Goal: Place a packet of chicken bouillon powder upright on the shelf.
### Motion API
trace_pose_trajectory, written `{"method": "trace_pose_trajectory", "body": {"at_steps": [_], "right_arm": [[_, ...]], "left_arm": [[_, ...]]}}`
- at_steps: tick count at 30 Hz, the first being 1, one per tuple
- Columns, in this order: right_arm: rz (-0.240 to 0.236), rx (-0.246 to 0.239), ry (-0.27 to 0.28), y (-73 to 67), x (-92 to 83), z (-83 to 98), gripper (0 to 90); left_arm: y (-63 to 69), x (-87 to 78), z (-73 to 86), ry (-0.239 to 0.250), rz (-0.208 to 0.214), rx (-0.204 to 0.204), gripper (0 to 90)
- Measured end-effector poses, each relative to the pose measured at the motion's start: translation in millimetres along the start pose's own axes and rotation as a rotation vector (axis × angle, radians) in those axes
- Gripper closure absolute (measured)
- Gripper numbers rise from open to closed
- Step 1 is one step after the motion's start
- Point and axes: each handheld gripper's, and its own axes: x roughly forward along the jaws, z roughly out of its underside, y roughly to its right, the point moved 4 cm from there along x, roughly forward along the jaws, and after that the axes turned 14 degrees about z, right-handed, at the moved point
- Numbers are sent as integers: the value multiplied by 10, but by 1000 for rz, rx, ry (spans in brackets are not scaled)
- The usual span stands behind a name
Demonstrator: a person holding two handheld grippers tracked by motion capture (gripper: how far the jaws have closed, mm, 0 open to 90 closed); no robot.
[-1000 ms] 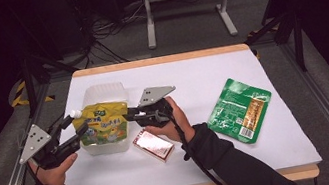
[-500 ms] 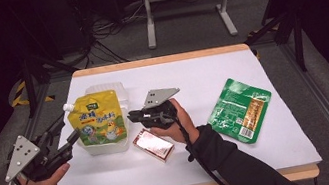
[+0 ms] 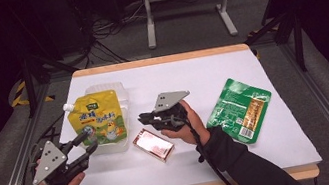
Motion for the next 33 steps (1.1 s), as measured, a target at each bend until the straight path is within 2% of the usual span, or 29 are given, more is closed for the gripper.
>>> {"method": "trace_pose_trajectory", "body": {"at_steps": [1,2,4,6,9,11,15,19,22,25,27,29,31,33], "right_arm": [[2,-4,-4,4,-21,25,825],[4,-6,-10,16,-67,78,820],[4,-7,-14,21,-84,96,817],[8,-7,-19,38,-138,142,817],[18,-11,-23,70,-218,197,813],[27,-19,-33,89,-286,254,808],[33,-13,-56,109,-369,364,797],[35,-25,-103,89,-408,530,766],[44,-42,-133,69,-422,631,746],[44,-36,-159,52,-434,711,682],[35,-39,-171,26,-443,758,651],[26,-30,-183,-3,-453,793,590],[28,-30,-187,-13,-457,806,569],[30,-20,-196,-43,-458,833,488]], "left_arm": [[21,27,7,-13,4,10,546],[81,86,18,-30,24,13,516],[112,111,18,-36,29,15,483],[192,171,22,-37,69,20,475],[317,278,54,-66,124,40,461],[376,337,76,-86,145,47,459],[457,465,166,-115,184,23,456],[497,577,299,-153,201,-3,450],[519,625,360,-175,208,-7,445],[536,664,404,-185,225,-5,443],[547,695,447,-190,238,-20,439],[570,730,486,-215,240,-8,438],[585,745,496,-223,246,-2,437],[593,763,500,-220,247,-4,431]]}}
